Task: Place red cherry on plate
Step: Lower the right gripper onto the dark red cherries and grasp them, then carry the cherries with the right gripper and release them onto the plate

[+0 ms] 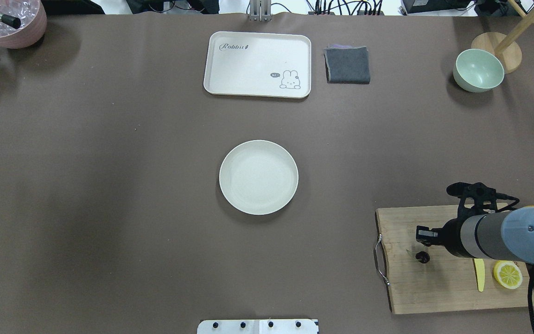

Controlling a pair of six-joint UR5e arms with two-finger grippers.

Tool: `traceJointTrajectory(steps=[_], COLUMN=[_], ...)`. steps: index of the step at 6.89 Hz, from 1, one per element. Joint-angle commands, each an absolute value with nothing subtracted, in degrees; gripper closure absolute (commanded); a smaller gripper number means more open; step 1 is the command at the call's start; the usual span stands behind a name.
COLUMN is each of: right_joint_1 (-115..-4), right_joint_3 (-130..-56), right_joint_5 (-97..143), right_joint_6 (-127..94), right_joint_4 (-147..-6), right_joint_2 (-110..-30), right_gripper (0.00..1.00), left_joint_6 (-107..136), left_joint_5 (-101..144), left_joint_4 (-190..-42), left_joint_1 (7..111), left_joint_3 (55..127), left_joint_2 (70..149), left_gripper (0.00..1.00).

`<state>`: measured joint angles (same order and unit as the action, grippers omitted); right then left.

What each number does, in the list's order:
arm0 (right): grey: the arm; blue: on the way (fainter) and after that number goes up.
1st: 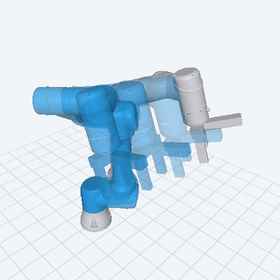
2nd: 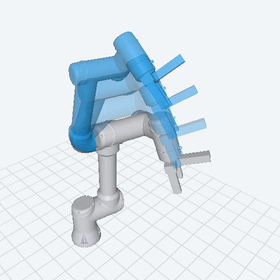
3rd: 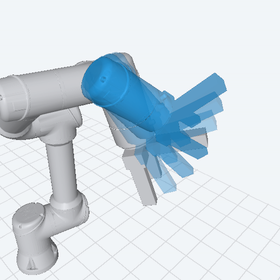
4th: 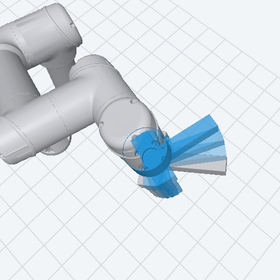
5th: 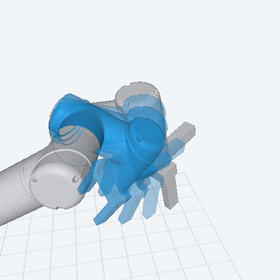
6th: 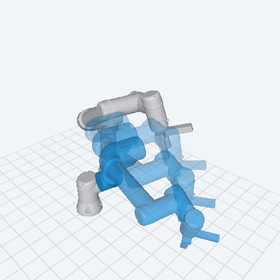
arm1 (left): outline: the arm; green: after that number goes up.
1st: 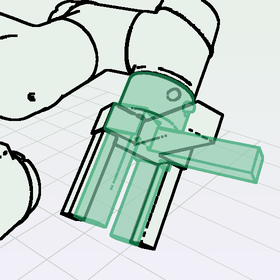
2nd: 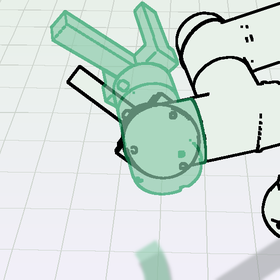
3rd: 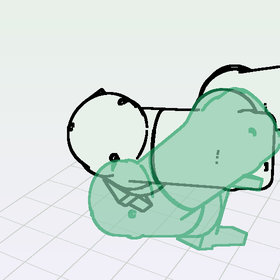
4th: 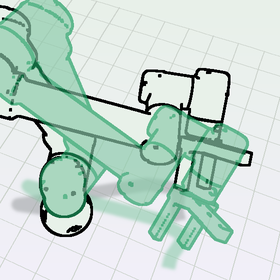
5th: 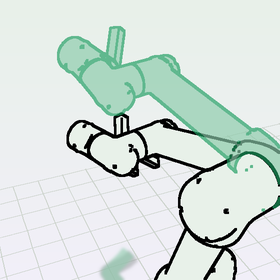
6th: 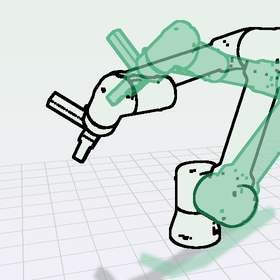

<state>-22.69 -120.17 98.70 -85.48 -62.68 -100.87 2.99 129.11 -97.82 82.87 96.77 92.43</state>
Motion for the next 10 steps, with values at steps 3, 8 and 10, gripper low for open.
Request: traceJointTrajectory(steps=[3,8,10], right_joint_1=[-23.0,-24.7,-26.2], right_joint_3=[-117.7,-86.7,-79.2], right_joint_5=[98.6,98.3,98.3], right_joint_6=[-85.7,-93.4,-93.3], right_joint_4=[-98.6,-92.8,-85.8], right_joint_2=[-69.6,-40.3,-38.3], right_gripper=[0.93,0.93,0.87], left_joint_6=[2.8,2.8,2.8], left_joint_5=[129.1,129.1,129.1], left_joint_4=[-97.8,-97.9,-97.8], left_joint_1=[82.1,82.1,82.1], left_joint_3=[96.7,96.5,96.3], left_joint_2=[91.4,90.6,90.6], left_gripper=[0.01,0.01,0.01])
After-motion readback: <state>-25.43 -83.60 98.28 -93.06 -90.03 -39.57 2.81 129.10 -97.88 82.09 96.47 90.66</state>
